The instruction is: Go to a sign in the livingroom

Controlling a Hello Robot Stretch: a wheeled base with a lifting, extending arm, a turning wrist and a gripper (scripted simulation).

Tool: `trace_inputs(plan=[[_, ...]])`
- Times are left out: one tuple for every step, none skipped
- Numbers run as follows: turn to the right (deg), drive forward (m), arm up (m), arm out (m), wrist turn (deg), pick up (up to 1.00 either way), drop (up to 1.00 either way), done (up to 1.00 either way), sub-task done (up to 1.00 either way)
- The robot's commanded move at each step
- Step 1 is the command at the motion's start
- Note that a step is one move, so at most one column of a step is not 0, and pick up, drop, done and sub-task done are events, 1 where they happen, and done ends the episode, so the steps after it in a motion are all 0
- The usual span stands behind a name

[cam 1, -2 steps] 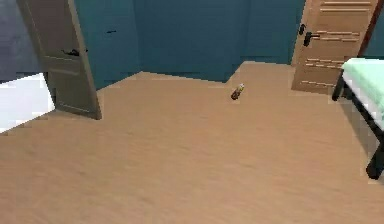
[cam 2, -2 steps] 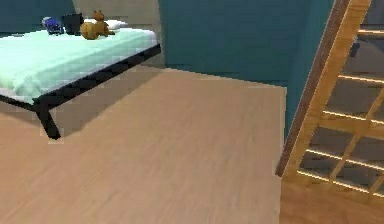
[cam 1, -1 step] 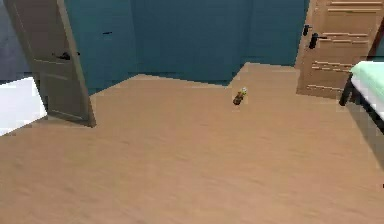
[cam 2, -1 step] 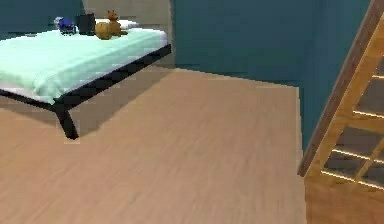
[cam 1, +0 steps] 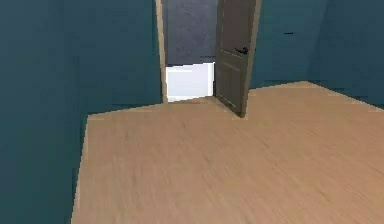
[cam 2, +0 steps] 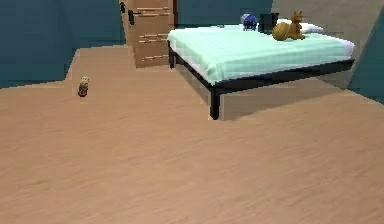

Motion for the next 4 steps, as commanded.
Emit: trace_inputs(plan=[[0.0, 1.0, 0.0, 0.0, 0.0, 0.0, 0.0, 0.0, 0.0], [0.0, 1.0, 0.0, 0.0, 0.0, 0.0, 0.0, 0.0, 0.0], [0.0, 1.0, 0.0, 0.0, 0.0, 0.0, 0.0, 0.0, 0.0], [0.0, 0.8, 0.0, 0.0, 0.0, 0.0, 0.0, 0.0, 0.0]])
